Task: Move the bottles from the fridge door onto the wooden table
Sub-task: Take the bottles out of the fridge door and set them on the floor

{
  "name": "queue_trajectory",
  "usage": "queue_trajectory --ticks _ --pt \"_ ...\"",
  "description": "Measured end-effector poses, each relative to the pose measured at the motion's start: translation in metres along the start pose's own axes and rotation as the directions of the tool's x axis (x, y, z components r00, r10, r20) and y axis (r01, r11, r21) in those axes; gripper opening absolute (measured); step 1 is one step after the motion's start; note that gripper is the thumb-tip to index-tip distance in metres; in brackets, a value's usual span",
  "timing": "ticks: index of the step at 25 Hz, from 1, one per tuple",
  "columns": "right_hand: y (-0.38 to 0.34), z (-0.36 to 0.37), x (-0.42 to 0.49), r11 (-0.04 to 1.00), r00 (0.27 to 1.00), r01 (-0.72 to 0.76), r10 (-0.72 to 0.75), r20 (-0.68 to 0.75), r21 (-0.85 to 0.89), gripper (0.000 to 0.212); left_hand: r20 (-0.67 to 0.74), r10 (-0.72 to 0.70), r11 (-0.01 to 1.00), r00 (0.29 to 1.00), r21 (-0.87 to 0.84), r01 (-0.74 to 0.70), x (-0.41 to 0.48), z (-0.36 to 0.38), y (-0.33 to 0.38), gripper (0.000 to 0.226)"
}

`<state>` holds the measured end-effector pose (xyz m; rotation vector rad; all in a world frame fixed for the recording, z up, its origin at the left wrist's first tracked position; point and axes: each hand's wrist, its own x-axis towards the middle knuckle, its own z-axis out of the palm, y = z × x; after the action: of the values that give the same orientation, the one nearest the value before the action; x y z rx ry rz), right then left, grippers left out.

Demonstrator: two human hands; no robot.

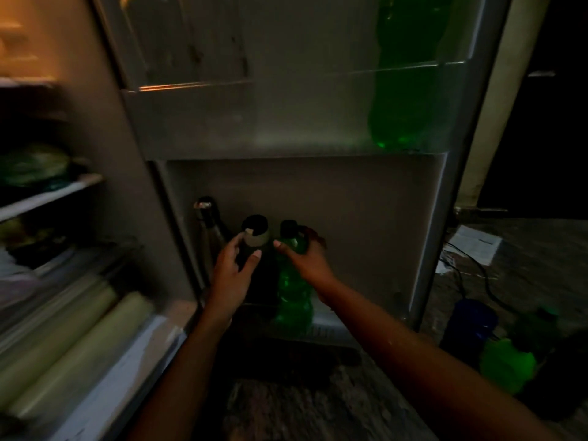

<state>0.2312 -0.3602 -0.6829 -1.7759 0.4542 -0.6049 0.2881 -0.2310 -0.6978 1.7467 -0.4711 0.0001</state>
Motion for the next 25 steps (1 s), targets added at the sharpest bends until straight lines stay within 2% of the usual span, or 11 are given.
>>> queue_trajectory --ticks 2,3,6,8,10,16,21,25 --pt "0.004 0.006 0.011 0.999 1.000 -0.005 0.006 0.011 -0.050 0.067 0.047 0.054 0.973 0.997 0.221 -0.063 0.025 0.002 -0.002 0.056" --pt "0.007 0.007 0.016 0.994 0.999 -0.011 0.015 0.038 -0.110 0.070 0.081 0.056 0.957 0.995 0.279 -0.076 0.036 0.005 -0.001 0.055" --pt "0.018 0.005 0.025 0.946 0.991 0.000 0.042 0.124 -0.323 0.080 0.129 -0.005 0.964 0.992 0.263 -0.029 0.061 0.014 0.004 0.059" --pt "0.020 0.000 0.027 0.931 0.990 0.013 0.040 0.138 -0.364 0.084 0.085 -0.022 0.969 0.996 0.247 0.001 0.068 0.020 0.002 0.055" --pt "0.020 -0.004 0.025 0.933 0.988 0.020 0.037 0.151 -0.360 0.083 0.057 0.004 0.970 0.998 0.241 -0.018 0.066 0.020 -0.003 0.050" --pt "0.016 -0.013 0.000 0.980 0.987 -0.018 0.050 0.155 -0.198 0.074 0.007 0.082 0.997 0.997 0.002 -0.082 0.008 0.004 -0.029 0.059" --pt "0.011 -0.032 -0.020 0.985 0.995 0.022 -0.004 0.104 -0.173 0.072 0.033 0.279 0.958 0.960 0.055 -0.280 -0.013 0.007 -0.003 0.053" --pt "-0.011 -0.069 -0.031 0.985 0.989 0.127 -0.116 0.095 -0.114 0.082 0.055 0.427 0.899 0.903 0.084 -0.430 -0.027 0.001 0.049 0.059"
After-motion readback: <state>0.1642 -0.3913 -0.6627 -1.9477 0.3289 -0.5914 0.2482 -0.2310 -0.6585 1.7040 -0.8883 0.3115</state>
